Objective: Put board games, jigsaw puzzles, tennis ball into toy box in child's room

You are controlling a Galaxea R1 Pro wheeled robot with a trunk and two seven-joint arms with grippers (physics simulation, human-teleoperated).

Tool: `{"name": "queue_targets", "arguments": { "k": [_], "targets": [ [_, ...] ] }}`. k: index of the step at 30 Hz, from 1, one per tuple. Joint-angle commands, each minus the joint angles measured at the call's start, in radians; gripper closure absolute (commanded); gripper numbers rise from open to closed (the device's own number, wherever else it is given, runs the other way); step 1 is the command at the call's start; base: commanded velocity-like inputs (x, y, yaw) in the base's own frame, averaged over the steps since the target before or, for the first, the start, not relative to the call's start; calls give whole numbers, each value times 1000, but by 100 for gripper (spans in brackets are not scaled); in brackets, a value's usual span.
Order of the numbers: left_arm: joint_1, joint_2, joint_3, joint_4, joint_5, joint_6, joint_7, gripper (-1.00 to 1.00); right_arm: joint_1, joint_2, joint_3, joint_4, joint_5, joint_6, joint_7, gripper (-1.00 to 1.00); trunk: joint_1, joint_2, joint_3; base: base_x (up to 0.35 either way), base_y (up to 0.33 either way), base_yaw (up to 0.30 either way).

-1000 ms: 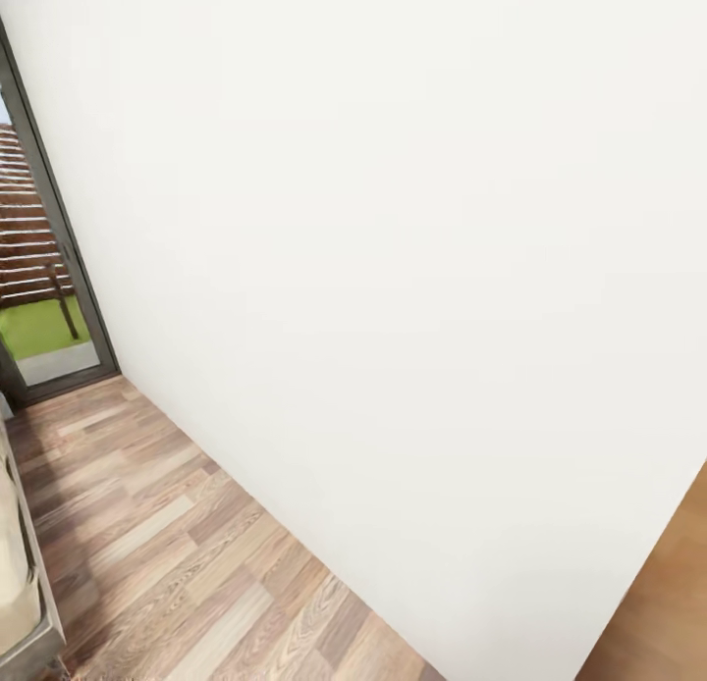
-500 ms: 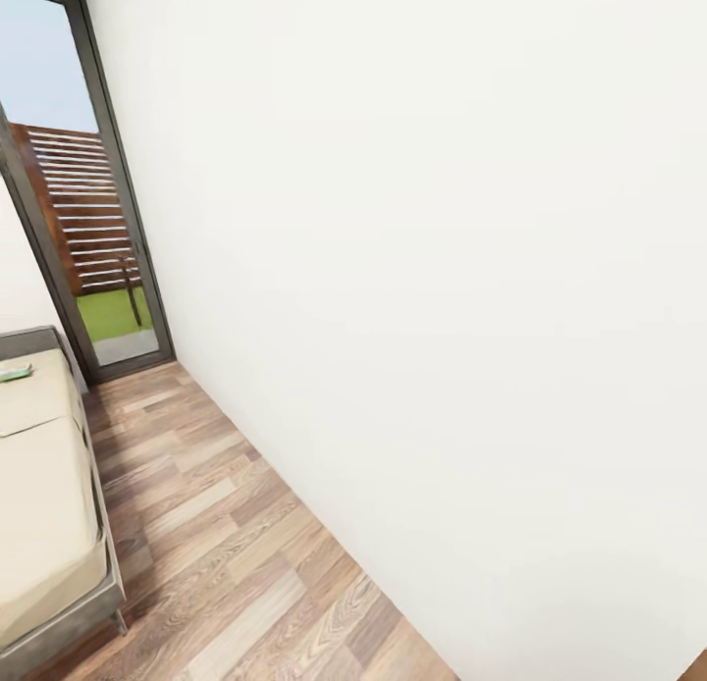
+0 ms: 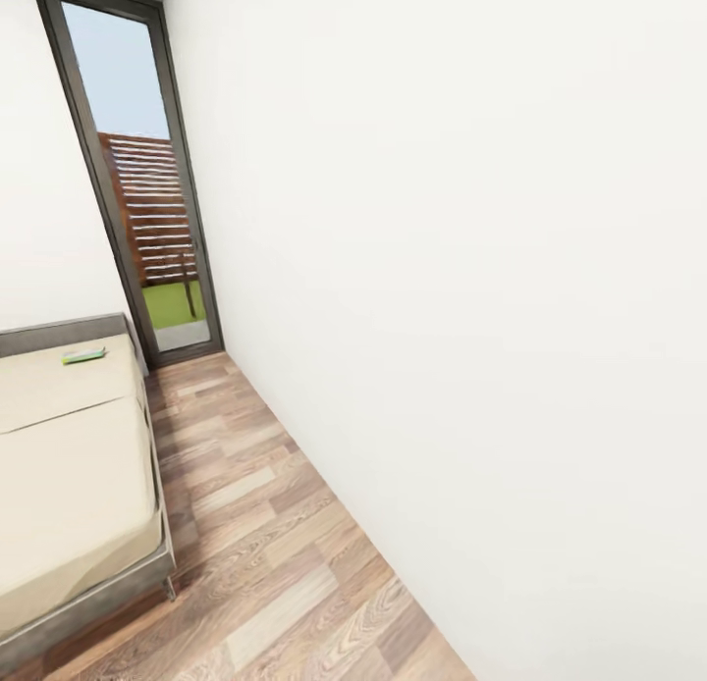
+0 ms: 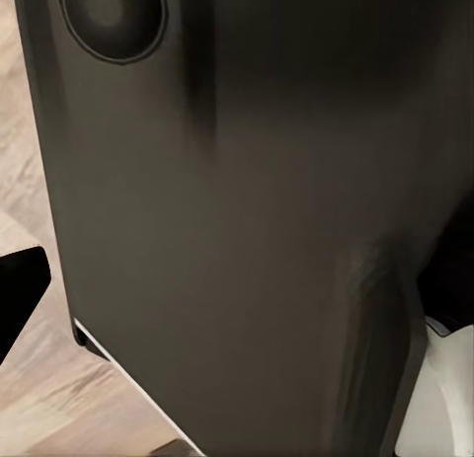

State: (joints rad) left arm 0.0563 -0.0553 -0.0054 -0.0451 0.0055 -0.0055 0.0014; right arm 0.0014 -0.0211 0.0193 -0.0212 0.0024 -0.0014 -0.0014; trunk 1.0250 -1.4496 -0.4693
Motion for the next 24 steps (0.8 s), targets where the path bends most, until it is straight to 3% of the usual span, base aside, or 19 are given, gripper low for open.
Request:
{"name": "queue_targets", "arguments": {
  "k": [1, 15, 24],
  "targets": [
    [0, 0, -1, -2, 1, -1, 0, -100, 0, 0, 2, -1, 0, 0, 0, -100, 0, 0, -1, 0, 0, 294],
    [0, -1, -2, -7, 2, -1, 0, -100, 0, 0, 2, -2, 1, 0, 0, -100, 0, 0, -1, 0, 0, 294],
    [0, -1, 0, -59, 6, 0, 1, -100, 0, 0, 4, -10, 2, -1, -1, -100, 0, 0, -1, 0, 0, 297]
  ]
}}
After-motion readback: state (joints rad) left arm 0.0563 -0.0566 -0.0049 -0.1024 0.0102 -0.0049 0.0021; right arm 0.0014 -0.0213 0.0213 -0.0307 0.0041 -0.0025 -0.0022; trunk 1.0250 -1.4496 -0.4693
